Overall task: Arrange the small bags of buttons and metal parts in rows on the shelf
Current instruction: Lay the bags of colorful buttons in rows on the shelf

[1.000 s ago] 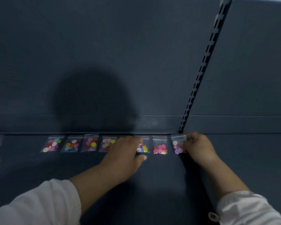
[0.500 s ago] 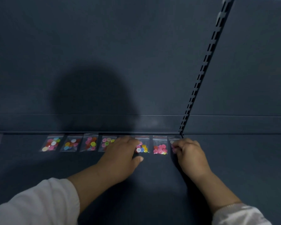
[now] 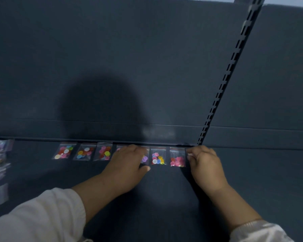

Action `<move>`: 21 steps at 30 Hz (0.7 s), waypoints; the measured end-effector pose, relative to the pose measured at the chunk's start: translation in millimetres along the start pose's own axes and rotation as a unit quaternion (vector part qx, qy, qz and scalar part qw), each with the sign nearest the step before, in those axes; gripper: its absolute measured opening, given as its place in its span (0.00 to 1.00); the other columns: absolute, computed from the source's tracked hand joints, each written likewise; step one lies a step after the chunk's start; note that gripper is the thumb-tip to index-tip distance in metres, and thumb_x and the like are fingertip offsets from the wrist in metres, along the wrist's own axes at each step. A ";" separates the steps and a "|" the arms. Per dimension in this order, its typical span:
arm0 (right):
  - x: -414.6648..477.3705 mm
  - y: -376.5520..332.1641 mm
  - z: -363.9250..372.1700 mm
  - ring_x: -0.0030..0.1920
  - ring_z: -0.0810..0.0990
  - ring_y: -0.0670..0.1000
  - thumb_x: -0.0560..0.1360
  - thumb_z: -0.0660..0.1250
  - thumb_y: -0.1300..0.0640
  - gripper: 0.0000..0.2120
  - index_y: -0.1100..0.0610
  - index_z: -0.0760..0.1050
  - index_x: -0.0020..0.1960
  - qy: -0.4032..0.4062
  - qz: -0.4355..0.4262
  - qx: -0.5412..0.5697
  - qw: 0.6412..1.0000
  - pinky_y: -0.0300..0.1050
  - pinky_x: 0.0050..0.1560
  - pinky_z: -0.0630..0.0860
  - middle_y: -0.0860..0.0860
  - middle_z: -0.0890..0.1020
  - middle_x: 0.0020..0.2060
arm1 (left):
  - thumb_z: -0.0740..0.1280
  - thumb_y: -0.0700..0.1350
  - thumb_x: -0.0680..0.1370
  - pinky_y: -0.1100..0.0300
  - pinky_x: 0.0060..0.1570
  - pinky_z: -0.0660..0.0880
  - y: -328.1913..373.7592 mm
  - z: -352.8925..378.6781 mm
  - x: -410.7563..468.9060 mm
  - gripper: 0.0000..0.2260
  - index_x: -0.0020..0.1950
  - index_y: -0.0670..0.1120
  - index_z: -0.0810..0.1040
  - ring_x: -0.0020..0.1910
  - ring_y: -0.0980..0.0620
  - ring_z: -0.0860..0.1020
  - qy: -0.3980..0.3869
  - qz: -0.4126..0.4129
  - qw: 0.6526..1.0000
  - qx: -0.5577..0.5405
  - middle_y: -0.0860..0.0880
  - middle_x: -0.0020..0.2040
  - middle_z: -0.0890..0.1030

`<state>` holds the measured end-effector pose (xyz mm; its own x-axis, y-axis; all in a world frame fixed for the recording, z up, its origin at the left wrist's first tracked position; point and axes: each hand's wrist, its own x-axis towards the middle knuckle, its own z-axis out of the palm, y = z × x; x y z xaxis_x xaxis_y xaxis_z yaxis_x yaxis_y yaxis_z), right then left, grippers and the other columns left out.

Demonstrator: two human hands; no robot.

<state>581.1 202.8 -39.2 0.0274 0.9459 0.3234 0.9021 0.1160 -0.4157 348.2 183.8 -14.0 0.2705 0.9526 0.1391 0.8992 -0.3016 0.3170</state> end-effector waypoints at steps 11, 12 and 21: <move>-3.7 -97.8 32.7 0.46 0.75 0.56 0.72 0.62 0.61 0.08 0.55 0.79 0.46 -0.053 -0.173 0.014 0.983 0.48 0.49 0.74 0.52 0.80 0.46 | 0.63 0.57 0.77 0.55 0.66 0.64 -54.7 -24.0 -33.8 0.23 0.69 0.51 0.67 0.66 0.50 0.68 0.029 -0.075 0.996 0.044 0.51 0.67 0.70; -4.3 -106.8 36.3 0.46 0.75 0.56 0.72 0.61 0.60 0.09 0.55 0.79 0.47 -0.060 -0.187 0.017 0.980 0.49 0.50 0.74 0.52 0.80 0.47 | 0.62 0.57 0.77 0.55 0.66 0.64 -60.2 -27.5 -38.4 0.23 0.70 0.51 0.67 0.65 0.50 0.68 0.034 -0.085 0.995 0.045 0.51 0.67 0.70; -11.3 -193.4 65.0 0.52 0.73 0.54 0.77 0.60 0.55 0.10 0.53 0.77 0.55 -0.108 -0.265 0.018 0.958 0.46 0.55 0.71 0.50 0.78 0.53 | 0.63 0.57 0.76 0.56 0.63 0.66 -126.0 -67.9 -86.1 0.22 0.68 0.51 0.68 0.63 0.50 0.69 0.077 -0.154 0.984 0.051 0.51 0.64 0.71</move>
<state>378.3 189.4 -17.7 -0.5233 0.7920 0.3146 0.7493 0.6034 -0.2729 188.3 137.0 -2.2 -0.0682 0.9785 0.1946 0.9625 0.0132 0.2711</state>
